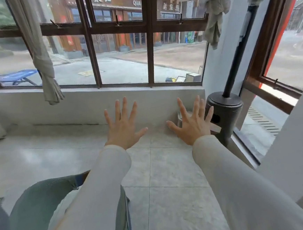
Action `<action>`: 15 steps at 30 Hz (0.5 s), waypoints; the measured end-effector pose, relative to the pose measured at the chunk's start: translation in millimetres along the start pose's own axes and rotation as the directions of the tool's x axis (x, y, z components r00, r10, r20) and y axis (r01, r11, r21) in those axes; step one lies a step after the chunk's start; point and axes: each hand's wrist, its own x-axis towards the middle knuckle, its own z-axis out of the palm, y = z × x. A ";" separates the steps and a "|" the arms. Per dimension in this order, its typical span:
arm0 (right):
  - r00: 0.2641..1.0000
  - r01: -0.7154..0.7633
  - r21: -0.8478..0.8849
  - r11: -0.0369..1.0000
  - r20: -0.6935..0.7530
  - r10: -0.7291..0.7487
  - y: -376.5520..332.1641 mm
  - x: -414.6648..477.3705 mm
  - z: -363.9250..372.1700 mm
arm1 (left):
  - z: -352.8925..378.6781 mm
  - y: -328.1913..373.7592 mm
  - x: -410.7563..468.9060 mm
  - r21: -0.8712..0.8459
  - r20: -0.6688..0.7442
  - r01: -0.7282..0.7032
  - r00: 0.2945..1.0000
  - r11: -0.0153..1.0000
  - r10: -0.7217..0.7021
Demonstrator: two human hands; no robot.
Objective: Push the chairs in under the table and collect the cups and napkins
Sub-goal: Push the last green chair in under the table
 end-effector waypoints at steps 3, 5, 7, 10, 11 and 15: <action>1.000 0.023 0.026 0.999 0.012 -0.023 -18.3 79.6 24.5 | 25.0 -19.9 68.6 -0.019 0.013 0.035 0.999 0.999 -0.035; 0.999 0.040 0.042 0.998 -0.003 -0.040 -29.1 128.8 39.2 | 38.2 -32.1 113.9 -0.024 0.008 0.058 0.998 0.998 -0.058; 0.998 0.067 0.064 0.996 -0.019 -0.066 -36.5 173.3 55.5 | 51.2 -41.8 155.9 -0.025 0.006 0.084 0.996 0.996 -0.084; 0.995 0.093 0.086 0.992 -0.040 -0.090 -44.2 240.8 86.6 | 77.2 -54.6 214.5 -0.006 -0.010 0.107 0.994 0.994 -0.107; 0.994 0.101 0.095 0.990 -0.040 -0.098 -46.8 263.8 98.6 | 87.2 -59.2 233.9 -0.002 -0.011 0.118 0.993 0.993 -0.118; 0.989 0.145 0.100 0.984 -0.038 -0.142 -59.4 357.0 154.0 | 135.3 -82.0 309.0 0.019 -0.005 0.186 0.983 0.982 -0.185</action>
